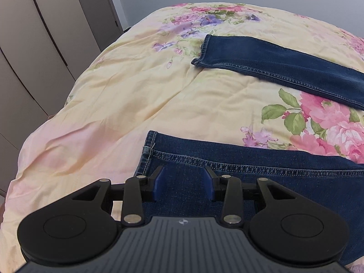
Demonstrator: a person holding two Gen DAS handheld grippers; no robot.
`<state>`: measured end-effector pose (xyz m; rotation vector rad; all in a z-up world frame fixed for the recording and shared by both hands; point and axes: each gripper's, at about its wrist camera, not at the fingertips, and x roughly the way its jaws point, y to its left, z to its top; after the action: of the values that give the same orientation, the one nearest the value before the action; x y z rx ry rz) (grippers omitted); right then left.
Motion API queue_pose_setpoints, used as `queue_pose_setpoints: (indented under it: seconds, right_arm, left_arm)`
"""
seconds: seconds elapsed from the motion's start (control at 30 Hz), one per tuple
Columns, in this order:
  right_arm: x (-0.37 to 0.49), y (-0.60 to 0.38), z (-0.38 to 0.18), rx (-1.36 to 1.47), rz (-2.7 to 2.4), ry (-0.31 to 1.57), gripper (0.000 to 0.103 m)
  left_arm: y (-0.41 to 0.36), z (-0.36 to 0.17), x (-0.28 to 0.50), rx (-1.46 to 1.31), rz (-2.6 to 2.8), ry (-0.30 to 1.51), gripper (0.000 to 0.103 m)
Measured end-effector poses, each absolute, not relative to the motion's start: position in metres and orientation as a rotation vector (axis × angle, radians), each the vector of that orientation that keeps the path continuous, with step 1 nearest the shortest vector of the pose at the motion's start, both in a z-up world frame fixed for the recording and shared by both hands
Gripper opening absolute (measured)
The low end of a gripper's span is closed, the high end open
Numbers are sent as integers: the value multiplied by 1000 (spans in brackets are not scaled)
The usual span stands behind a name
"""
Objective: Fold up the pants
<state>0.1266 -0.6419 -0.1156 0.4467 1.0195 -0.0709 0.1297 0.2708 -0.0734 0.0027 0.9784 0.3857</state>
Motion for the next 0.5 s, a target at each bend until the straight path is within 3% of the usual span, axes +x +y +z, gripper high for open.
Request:
queue_pose_setpoints:
  seconds: [0.1, 0.27, 0.5]
  right_arm:
    - [127, -637, -113, 409, -77, 1003, 0]
    - [127, -637, -90, 272, -187, 963, 0]
    - [144, -634, -127, 166, -320, 1067, 0]
  left_arm:
    - [271, -71, 123, 3, 391, 974, 45]
    - [278, -70, 116, 13, 417, 990, 45]
    - [289, -67, 98, 49, 407, 999, 45]
